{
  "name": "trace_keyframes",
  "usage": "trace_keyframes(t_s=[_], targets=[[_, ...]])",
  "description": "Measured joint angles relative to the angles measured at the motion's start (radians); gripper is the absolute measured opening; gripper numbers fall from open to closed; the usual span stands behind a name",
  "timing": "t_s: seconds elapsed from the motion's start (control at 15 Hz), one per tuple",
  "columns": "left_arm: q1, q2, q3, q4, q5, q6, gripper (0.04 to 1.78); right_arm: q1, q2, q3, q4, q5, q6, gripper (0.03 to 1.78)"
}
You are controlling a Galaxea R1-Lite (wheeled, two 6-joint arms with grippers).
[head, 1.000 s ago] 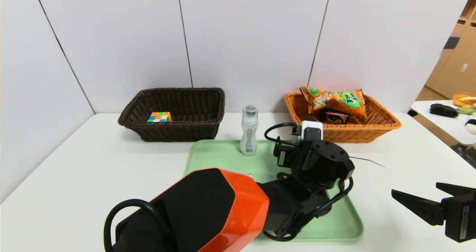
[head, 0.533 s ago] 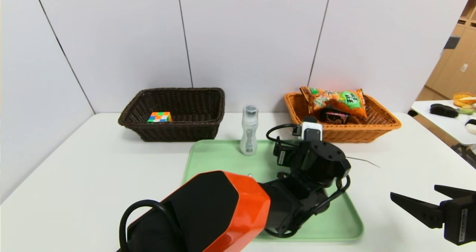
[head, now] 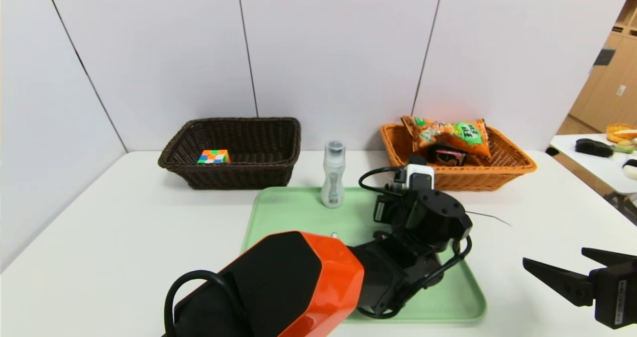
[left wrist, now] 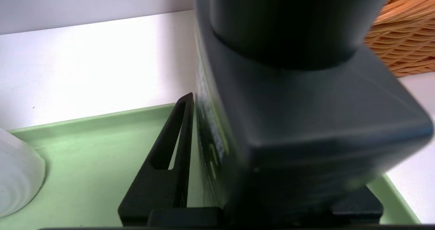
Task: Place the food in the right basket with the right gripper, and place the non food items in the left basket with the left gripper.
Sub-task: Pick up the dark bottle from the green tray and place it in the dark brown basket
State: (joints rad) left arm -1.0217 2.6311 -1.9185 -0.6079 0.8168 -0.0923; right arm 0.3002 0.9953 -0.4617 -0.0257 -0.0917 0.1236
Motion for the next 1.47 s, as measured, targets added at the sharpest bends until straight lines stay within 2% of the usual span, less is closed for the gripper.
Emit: trace_keyframes(t_s=[0.33, 0.4, 0.6, 0.93, 1.2, 1.47], targets=[[-0.016, -0.067, 0.041, 0.081, 0.005, -0.010, 0.83, 0.000, -0.004, 0.000, 0.000, 0.001, 0.000, 1.71], [-0.029, -0.093, 0.061, 0.094, 0.004, -0.011, 0.59, 0.000, -0.004, 0.000, 0.000, 0.002, 0.001, 1.71], [-0.066, -0.194, 0.111, 0.156, 0.002, -0.028, 0.61, 0.000, -0.004, 0.000, 0.001, 0.002, 0.001, 1.71], [-0.107, -0.417, 0.090, 0.439, -0.066, -0.147, 0.61, 0.000, -0.001, 0.000, 0.000, 0.003, 0.001, 1.71], [-0.014, -0.590, -0.017, 0.704, -0.090, -0.175, 0.61, 0.000, -0.001, 0.000, 0.001, 0.003, 0.001, 1.71], [0.206, -0.706, -0.041, 0.835, -0.166, -0.201, 0.61, 0.000, 0.000, -0.001, 0.000, 0.002, 0.000, 1.71]])
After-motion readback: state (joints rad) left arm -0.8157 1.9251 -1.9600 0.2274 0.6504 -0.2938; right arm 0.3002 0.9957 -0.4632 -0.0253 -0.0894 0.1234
